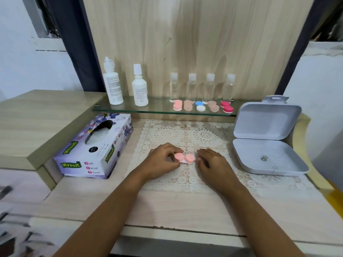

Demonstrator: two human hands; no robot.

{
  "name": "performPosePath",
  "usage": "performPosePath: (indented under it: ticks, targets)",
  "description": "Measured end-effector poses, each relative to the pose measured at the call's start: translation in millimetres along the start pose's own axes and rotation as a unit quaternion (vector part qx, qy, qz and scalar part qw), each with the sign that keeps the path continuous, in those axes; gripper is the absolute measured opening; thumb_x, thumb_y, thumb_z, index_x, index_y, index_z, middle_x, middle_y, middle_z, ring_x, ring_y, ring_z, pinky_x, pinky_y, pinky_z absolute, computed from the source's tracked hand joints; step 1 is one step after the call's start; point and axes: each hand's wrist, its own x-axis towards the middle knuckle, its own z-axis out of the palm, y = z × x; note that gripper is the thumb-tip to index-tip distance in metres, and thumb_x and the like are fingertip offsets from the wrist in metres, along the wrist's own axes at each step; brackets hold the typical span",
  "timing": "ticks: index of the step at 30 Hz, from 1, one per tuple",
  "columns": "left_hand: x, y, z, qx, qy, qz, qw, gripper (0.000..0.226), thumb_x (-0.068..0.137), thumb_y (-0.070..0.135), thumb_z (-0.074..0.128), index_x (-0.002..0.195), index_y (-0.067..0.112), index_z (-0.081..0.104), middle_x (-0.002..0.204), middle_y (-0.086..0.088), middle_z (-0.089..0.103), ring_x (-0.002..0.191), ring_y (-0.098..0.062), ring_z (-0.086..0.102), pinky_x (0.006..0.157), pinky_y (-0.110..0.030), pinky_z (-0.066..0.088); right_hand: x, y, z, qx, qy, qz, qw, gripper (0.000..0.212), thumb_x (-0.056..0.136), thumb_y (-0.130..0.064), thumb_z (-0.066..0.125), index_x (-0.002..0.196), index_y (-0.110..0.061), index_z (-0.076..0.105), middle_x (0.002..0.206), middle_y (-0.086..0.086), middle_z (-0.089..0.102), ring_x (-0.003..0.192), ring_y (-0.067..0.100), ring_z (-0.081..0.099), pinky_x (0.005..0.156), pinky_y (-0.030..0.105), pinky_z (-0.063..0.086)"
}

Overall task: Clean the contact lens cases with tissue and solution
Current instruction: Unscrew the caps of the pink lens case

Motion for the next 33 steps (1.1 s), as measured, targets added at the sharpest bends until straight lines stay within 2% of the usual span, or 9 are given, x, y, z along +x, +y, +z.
performPosePath:
  ticks: [3, 5, 7, 10, 17, 21, 27, 30, 33]
  targets:
    - [-1, 0, 3, 0.057, 0.002, 0.008, 0.998, 0.054, 0.069, 0.043, 0.045, 0.119, 0.028, 0.062, 0.112, 0.015, 0.056, 0.111, -0.008, 0.046, 0.104, -0.040, 0.032, -1, 0, 1, -0.004, 0.018, -0.014, 1.000, 0.036, 0.083, -0.019, 0.049, 0.114, -0.007, 0.064, 0.105, 0.010, 0.068, 0.097, 0.029, 0.061, 0.085, 0.038, 0.049]
    - [-3, -2, 5, 0.069, 0.007, 0.022, 0.997, 0.065, 0.066, 0.054, 0.038, 0.121, 0.030, 0.060, 0.114, 0.015, 0.056, 0.111, -0.008, 0.045, 0.103, -0.038, 0.031, -3, -4, 0, -0.027, 0.017, -0.022, 0.999, 0.039, 0.084, -0.030, 0.050, 0.117, -0.015, 0.062, 0.106, 0.005, 0.067, 0.098, 0.027, 0.059, 0.086, 0.039, 0.048]
    - [-4, -5, 7, 0.077, 0.013, 0.033, 0.996, 0.071, 0.063, 0.059, 0.031, 0.122, 0.031, 0.060, 0.113, 0.016, 0.056, 0.110, -0.007, 0.044, 0.101, -0.037, 0.031, -4, -7, -2, -0.063, -0.004, -0.025, 0.998, 0.047, 0.083, -0.048, 0.043, 0.120, -0.023, 0.059, 0.107, -0.003, 0.063, 0.101, 0.022, 0.055, 0.085, 0.036, 0.041]
    - [-4, -7, 8, 0.079, 0.023, 0.042, 0.996, 0.068, 0.066, 0.061, 0.031, 0.121, 0.033, 0.060, 0.112, 0.017, 0.055, 0.110, -0.006, 0.044, 0.099, -0.035, 0.030, -1, -7, -3, -0.080, -0.030, -0.022, 0.996, 0.041, 0.084, -0.051, 0.046, 0.116, -0.028, 0.058, 0.106, -0.008, 0.058, 0.104, 0.016, 0.049, 0.081, 0.033, 0.031]
    - [-2, -11, 8, 0.100, 0.008, 0.048, 0.994, 0.035, 0.089, 0.039, 0.057, 0.123, 0.031, 0.058, 0.118, 0.014, 0.054, 0.112, -0.010, 0.043, 0.100, -0.038, 0.029, 6, -8, 2, 0.012, -0.052, 0.020, 0.998, 0.030, 0.087, -0.031, 0.058, 0.114, -0.017, 0.061, 0.107, 0.003, 0.056, 0.108, 0.021, 0.048, 0.095, 0.039, 0.038]
    - [1, -14, 9, 0.084, 0.013, 0.044, 0.995, 0.031, 0.087, 0.040, 0.060, 0.117, 0.032, 0.062, 0.111, 0.016, 0.055, 0.107, -0.006, 0.044, 0.100, -0.043, 0.032, 6, -8, 6, 0.004, -0.045, 0.015, 0.999, 0.028, 0.087, -0.030, 0.057, 0.109, -0.012, 0.061, 0.102, 0.007, 0.056, 0.102, 0.024, 0.050, 0.090, 0.038, 0.040]
    - [3, -12, 10, 0.024, 0.050, 0.020, 0.998, 0.027, 0.073, 0.046, 0.073, 0.092, 0.030, 0.063, 0.095, 0.017, 0.057, 0.096, -0.004, 0.052, 0.094, -0.041, 0.042, 4, -9, 6, -0.005, -0.043, 0.002, 0.999, 0.028, 0.088, -0.031, 0.057, 0.107, -0.012, 0.061, 0.100, 0.007, 0.056, 0.098, 0.024, 0.049, 0.086, 0.037, 0.040]
    - [0, -10, 9, 0.042, 0.038, 0.021, 0.998, 0.044, 0.074, 0.051, 0.070, 0.111, 0.031, 0.057, 0.104, 0.019, 0.052, 0.098, -0.001, 0.050, 0.099, -0.041, 0.038, 4, -9, 5, 0.003, -0.037, -0.001, 0.999, 0.027, 0.087, -0.030, 0.059, 0.107, -0.012, 0.061, 0.099, 0.006, 0.055, 0.097, 0.023, 0.049, 0.086, 0.036, 0.041]
    - [-5, -8, 8, 0.036, 0.025, 0.050, 0.998, 0.062, 0.075, 0.057, 0.049, 0.132, 0.035, 0.046, 0.120, 0.024, 0.047, 0.103, 0.003, 0.049, 0.103, -0.042, 0.035, 3, -10, 5, 0.008, -0.032, -0.003, 0.999, 0.026, 0.087, -0.029, 0.059, 0.107, -0.013, 0.062, 0.097, 0.004, 0.054, 0.095, 0.023, 0.050, 0.085, 0.037, 0.042]
